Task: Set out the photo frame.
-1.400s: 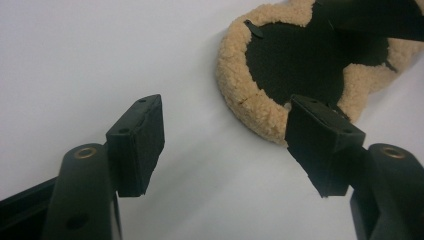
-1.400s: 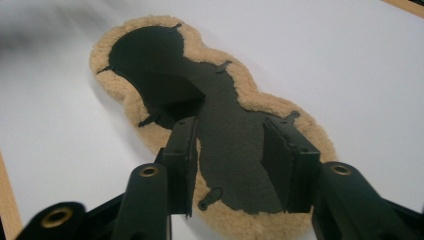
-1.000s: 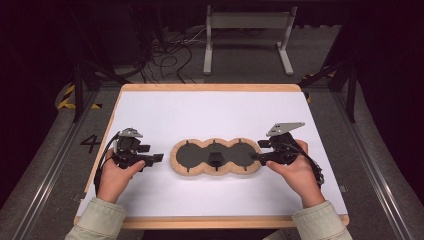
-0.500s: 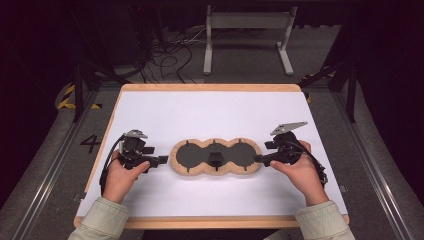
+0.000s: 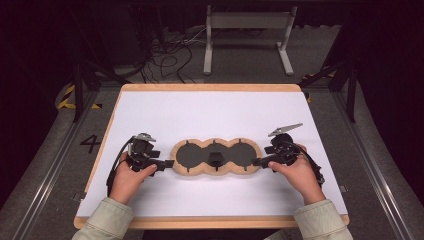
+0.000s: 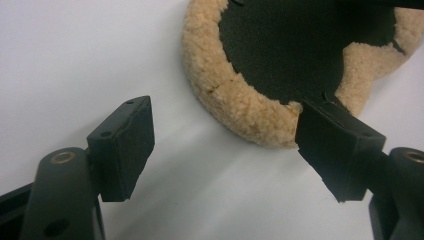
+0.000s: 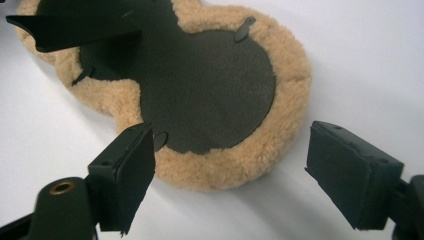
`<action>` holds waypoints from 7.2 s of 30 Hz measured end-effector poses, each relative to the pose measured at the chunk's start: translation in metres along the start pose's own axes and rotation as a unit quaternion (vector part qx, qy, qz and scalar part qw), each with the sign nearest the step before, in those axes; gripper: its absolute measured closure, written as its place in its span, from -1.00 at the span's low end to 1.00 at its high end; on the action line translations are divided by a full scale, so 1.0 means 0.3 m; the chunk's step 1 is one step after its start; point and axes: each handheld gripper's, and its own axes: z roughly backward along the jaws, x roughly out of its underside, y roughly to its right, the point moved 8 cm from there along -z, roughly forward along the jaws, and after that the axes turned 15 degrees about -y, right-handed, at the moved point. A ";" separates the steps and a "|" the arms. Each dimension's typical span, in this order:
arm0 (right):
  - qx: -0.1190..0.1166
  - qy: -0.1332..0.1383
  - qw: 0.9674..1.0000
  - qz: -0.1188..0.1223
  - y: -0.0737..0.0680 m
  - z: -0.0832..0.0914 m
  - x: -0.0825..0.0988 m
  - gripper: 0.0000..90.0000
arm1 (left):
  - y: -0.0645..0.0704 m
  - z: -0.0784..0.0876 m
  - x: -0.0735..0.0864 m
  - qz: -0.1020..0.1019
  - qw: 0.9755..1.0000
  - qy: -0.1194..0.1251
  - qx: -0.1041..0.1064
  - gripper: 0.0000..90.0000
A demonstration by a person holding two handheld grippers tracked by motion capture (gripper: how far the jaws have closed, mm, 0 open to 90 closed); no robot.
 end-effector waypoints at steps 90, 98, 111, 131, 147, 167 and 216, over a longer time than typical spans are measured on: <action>0.061 0.072 0.994 -0.048 -0.032 0.088 -0.023 0.68 | 0.059 0.016 -0.050 -0.011 0.997 0.032 -0.064 0.39; 0.082 0.070 0.994 -0.022 -0.054 0.099 -0.010 0.69 | 0.066 0.019 -0.036 -0.030 0.996 0.037 -0.082 0.43; 0.054 0.074 0.995 0.029 -0.129 0.155 0.057 0.67 | 0.100 0.054 0.032 -0.054 0.996 0.042 -0.060 0.44; -0.010 0.011 0.996 0.083 -0.214 0.187 0.163 0.55 | 0.133 0.056 0.113 -0.093 0.994 0.017 -0.058 0.42; 0.014 0.044 0.996 0.080 -0.163 0.212 0.161 0.68 | 0.165 0.074 0.167 -0.125 0.991 -0.003 -0.057 0.72; 0.046 0.059 0.996 0.058 -0.104 0.189 0.164 0.89 | 0.237 0.048 0.141 -0.190 0.981 0.000 -0.031 1.00; 0.057 0.000 0.993 0.101 -0.162 0.095 0.177 1.00 | 0.157 -0.083 0.014 -0.142 0.988 -0.010 -0.057 1.00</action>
